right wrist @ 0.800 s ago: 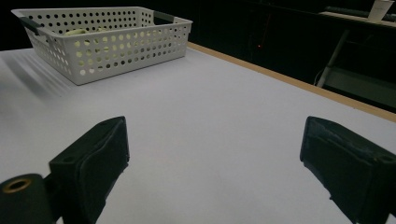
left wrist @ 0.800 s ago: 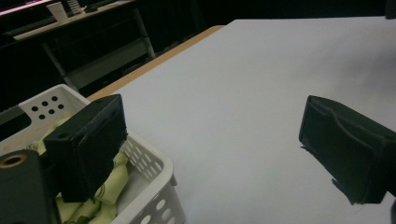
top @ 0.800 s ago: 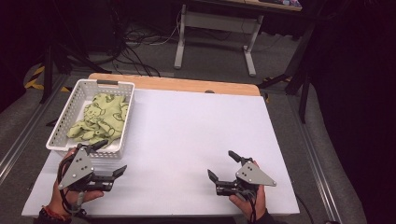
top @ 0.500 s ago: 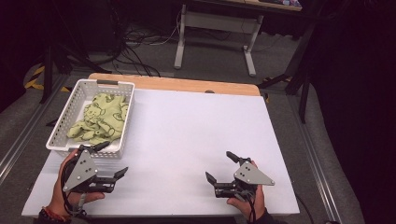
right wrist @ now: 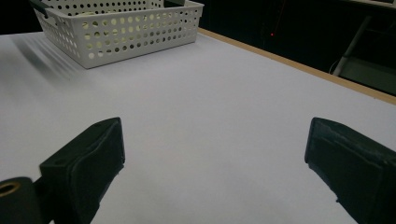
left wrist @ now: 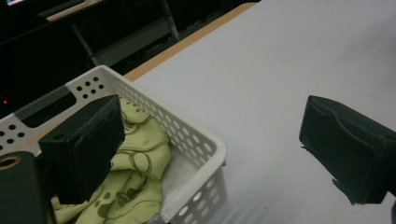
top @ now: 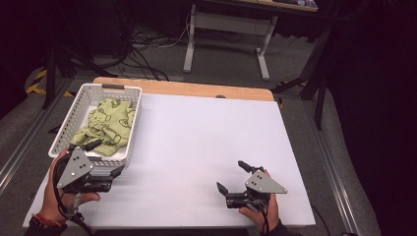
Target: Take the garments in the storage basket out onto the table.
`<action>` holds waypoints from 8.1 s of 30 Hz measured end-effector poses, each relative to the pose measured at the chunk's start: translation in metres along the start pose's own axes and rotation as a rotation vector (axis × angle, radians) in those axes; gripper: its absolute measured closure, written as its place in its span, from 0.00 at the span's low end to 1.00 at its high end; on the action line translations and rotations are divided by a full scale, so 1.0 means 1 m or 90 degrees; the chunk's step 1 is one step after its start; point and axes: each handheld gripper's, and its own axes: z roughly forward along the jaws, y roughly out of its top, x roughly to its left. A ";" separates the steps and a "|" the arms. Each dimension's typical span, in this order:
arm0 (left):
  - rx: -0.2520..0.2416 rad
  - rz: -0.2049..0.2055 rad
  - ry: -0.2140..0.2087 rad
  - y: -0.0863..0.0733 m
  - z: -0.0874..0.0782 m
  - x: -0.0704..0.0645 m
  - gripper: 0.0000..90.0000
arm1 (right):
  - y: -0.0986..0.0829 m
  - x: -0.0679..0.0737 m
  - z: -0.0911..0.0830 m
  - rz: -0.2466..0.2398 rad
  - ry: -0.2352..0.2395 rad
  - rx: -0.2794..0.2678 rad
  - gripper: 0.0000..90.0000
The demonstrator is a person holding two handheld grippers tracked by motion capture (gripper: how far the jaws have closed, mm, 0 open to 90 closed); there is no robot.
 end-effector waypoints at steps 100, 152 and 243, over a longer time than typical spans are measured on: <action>0.066 -0.111 0.168 0.040 0.067 0.070 0.66 | -0.015 -0.004 0.017 -0.021 -0.003 0.070 0.08; -0.080 0.006 -0.020 0.109 0.083 -0.008 0.66 | -0.028 -0.008 -0.010 -0.021 -0.079 0.082 0.09; 0.052 0.126 -0.187 0.081 0.167 -0.106 0.32 | -0.026 -0.006 -0.004 -0.042 -0.058 0.092 0.09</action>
